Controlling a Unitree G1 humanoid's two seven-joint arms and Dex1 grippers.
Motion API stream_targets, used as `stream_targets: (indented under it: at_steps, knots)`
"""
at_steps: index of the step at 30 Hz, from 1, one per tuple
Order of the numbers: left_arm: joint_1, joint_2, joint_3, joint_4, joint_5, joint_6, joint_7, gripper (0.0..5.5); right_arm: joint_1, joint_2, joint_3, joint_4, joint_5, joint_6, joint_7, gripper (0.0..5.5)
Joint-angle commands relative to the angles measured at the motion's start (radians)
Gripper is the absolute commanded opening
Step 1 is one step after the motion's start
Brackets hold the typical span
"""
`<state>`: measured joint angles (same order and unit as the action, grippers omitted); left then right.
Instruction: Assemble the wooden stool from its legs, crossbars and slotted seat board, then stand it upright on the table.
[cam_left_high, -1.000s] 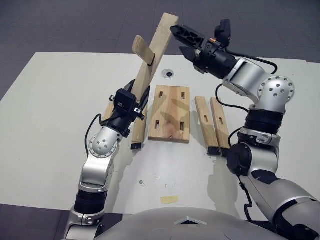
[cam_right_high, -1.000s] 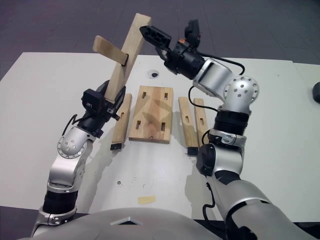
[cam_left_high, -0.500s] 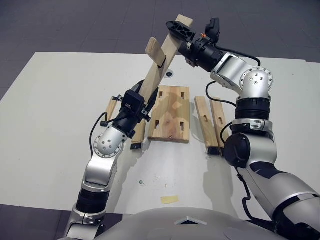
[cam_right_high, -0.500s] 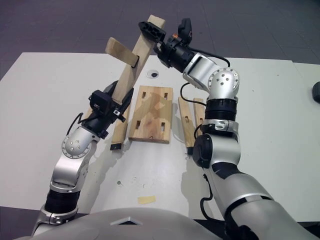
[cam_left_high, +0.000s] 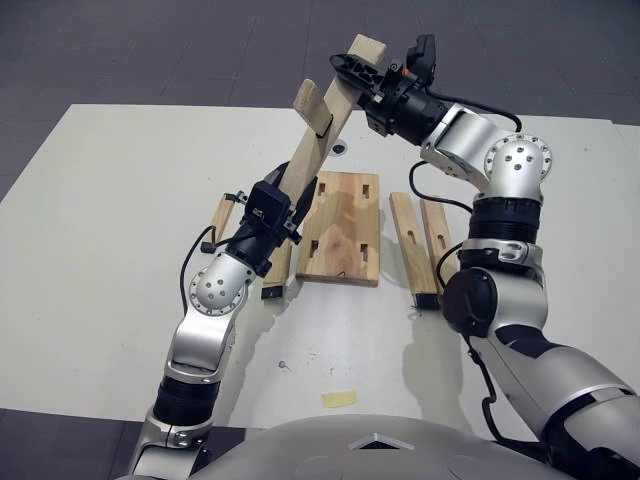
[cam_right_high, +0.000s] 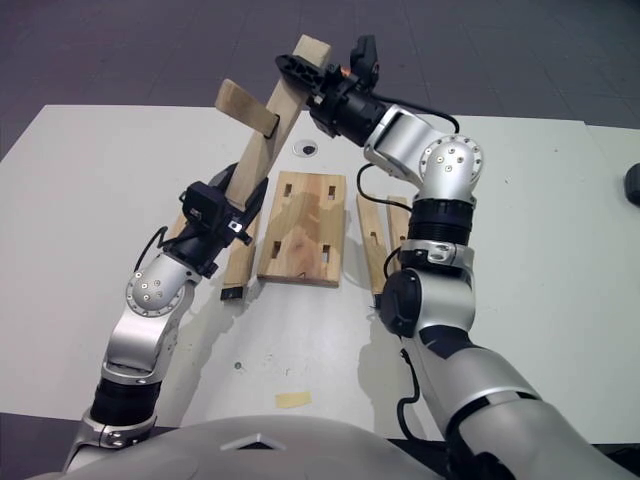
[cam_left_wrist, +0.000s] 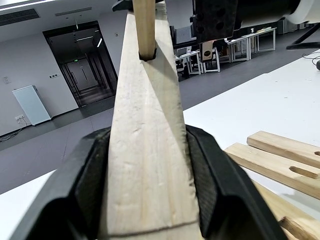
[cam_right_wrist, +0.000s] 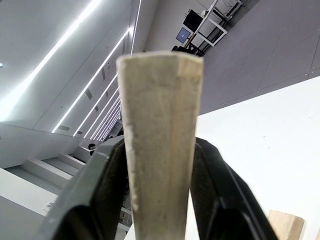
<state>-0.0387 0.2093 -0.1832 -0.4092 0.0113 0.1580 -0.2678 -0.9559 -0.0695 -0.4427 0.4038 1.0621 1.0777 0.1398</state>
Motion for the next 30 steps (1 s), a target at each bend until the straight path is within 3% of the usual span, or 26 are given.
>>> stream_targets:
  at_steps: [1,9,13,18,23,26,30]
  knots:
    - [-0.004,-0.001,0.001,-0.006,0.013,-0.007,0.004,2.04,0.017,0.005,-0.016,-0.050,0.025,0.010,-0.023,1.31]
    - [-0.003,-0.006,-0.001,0.006,0.015,-0.006,0.010,2.04,0.019,0.013,-0.017,-0.098,0.038,0.020,-0.037,1.30]
    - [-0.002,-0.006,-0.006,0.017,0.003,-0.011,-0.002,3.00,0.053,0.019,-0.015,-0.175,0.059,0.036,-0.063,1.01]
    - [-0.001,0.001,-0.017,0.027,0.005,-0.014,-0.020,3.94,0.058,0.022,0.008,-0.225,0.031,-0.017,-0.070,1.01]
    - [0.038,0.052,-0.009,0.020,-0.019,0.020,-0.083,4.82,0.092,-0.021,0.091,-0.304,-0.132,-0.171,-0.049,1.01]
    - [0.105,0.114,0.044,0.026,-0.031,0.041,-0.115,5.37,0.130,-0.073,0.117,-0.413,-0.206,-0.212,-0.065,1.01]
    - [0.145,0.120,0.218,0.088,-0.044,0.061,-0.022,5.40,0.163,-0.127,0.043,-0.535,-0.159,-0.153,-0.140,1.01]
